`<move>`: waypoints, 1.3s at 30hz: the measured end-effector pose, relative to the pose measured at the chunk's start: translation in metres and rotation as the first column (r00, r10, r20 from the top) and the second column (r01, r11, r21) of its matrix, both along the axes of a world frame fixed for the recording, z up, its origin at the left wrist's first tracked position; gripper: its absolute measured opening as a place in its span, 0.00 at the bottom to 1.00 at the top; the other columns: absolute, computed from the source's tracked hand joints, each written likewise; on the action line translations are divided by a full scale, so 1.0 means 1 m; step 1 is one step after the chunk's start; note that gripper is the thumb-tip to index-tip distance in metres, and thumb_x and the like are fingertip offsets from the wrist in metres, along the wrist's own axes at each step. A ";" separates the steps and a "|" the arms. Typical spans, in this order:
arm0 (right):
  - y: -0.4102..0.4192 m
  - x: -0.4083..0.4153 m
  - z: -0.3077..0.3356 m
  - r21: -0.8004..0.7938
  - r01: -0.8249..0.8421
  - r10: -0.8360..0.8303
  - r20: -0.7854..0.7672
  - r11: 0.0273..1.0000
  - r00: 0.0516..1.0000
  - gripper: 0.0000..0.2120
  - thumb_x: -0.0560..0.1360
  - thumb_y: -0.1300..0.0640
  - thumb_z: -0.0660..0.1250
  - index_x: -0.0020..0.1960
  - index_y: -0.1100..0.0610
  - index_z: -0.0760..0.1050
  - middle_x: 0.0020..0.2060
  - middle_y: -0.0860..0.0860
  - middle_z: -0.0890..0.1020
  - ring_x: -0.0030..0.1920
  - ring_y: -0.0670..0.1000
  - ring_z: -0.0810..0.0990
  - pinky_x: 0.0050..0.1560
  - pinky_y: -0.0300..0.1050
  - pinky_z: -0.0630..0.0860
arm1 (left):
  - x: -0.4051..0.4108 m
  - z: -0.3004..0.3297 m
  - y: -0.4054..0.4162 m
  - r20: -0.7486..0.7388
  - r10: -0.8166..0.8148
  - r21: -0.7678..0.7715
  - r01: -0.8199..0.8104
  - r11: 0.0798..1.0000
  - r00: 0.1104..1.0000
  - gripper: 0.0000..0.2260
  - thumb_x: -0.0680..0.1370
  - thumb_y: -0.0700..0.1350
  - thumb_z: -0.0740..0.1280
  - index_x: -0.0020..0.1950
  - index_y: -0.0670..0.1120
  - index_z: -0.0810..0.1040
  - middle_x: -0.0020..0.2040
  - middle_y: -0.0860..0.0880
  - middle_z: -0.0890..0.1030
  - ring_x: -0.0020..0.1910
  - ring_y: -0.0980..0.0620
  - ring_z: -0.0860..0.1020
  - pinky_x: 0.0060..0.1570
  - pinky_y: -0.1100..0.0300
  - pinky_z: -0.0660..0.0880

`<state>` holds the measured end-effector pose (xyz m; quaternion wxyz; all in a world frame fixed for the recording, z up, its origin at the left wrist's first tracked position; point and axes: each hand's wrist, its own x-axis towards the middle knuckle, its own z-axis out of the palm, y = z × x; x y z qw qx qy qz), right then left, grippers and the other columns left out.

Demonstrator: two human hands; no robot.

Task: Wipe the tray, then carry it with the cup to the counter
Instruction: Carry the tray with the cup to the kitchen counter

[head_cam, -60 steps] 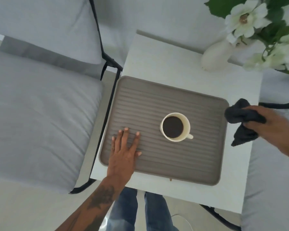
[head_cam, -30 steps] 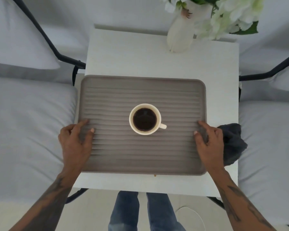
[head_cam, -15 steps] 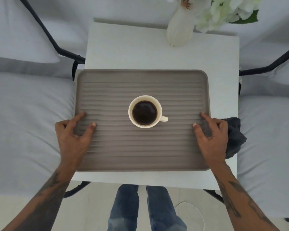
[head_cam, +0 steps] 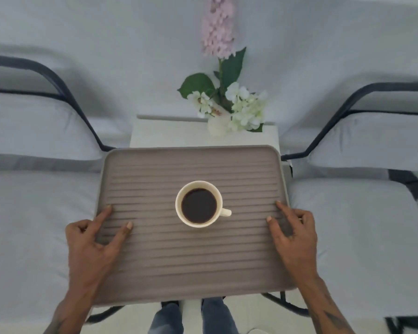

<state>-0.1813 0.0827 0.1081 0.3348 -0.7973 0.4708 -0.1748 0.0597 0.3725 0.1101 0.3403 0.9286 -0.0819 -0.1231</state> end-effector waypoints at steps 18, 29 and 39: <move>0.047 -0.009 0.240 -0.114 0.091 -0.089 0.015 0.989 0.996 0.21 0.73 0.53 0.72 0.65 0.51 0.77 0.50 0.54 0.71 0.48 0.49 0.72 0.55 0.40 0.69 | 0.041 0.230 0.027 0.108 -0.232 -0.076 0.241 0.968 0.967 0.30 0.69 0.59 0.74 0.69 0.53 0.75 0.55 0.46 0.65 0.52 0.45 0.72 0.56 0.46 0.76; 0.044 -0.034 0.294 -0.209 0.142 -0.127 0.084 0.968 0.988 0.20 0.73 0.52 0.72 0.64 0.54 0.78 0.49 0.54 0.73 0.47 0.48 0.72 0.56 0.37 0.67 | 0.018 0.303 0.014 0.248 -0.176 -0.076 0.201 0.977 0.953 0.27 0.68 0.56 0.77 0.66 0.53 0.79 0.53 0.45 0.67 0.51 0.47 0.71 0.63 0.46 0.72; 0.037 -0.131 0.307 -0.215 0.276 -0.262 0.090 0.937 0.961 0.24 0.74 0.49 0.70 0.68 0.51 0.74 0.50 0.50 0.70 0.47 0.37 0.69 0.46 0.23 0.66 | -0.009 0.272 -0.036 0.186 -0.432 -0.019 0.443 0.896 0.882 0.41 0.60 0.83 0.53 0.63 0.62 0.79 0.60 0.46 0.80 0.60 0.41 0.76 0.61 0.50 0.68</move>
